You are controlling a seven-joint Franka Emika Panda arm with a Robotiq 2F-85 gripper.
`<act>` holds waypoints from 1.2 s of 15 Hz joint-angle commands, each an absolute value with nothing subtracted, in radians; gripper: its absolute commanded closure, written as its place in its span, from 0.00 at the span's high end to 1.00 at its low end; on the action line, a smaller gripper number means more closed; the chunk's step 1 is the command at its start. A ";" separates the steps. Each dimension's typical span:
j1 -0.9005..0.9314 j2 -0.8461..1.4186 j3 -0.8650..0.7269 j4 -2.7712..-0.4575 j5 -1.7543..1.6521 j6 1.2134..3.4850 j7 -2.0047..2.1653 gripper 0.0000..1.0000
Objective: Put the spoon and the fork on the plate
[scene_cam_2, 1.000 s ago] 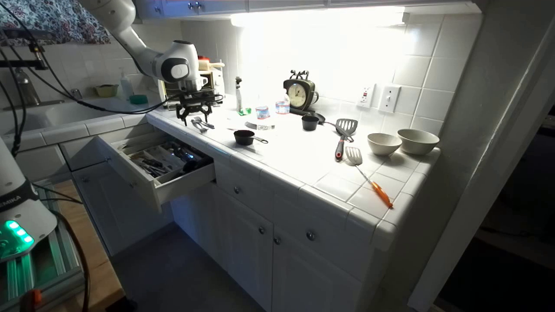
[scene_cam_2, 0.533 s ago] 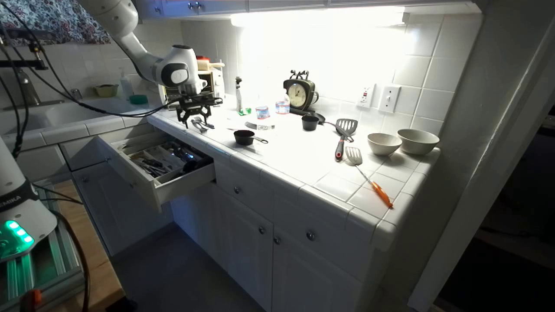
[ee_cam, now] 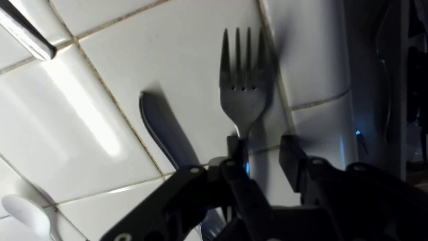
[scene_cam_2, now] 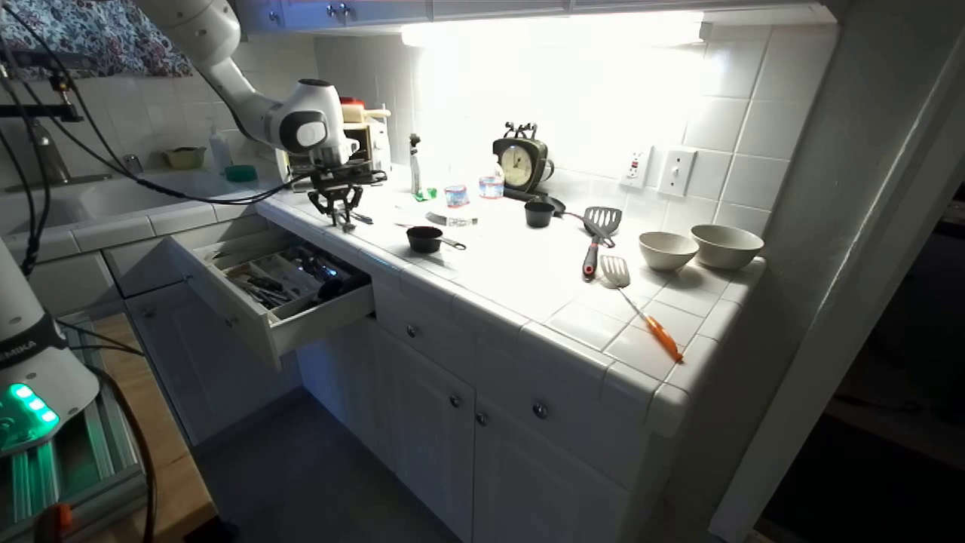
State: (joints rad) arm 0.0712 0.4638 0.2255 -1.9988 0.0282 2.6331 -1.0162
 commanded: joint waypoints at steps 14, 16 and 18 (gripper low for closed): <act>0.058 0.390 0.194 -2.011 -0.006 2.656 -0.883 0.02; 0.058 0.369 0.168 -2.009 -0.018 2.665 -0.842 0.02; 0.055 0.352 0.145 -2.000 -0.029 2.659 -0.807 0.02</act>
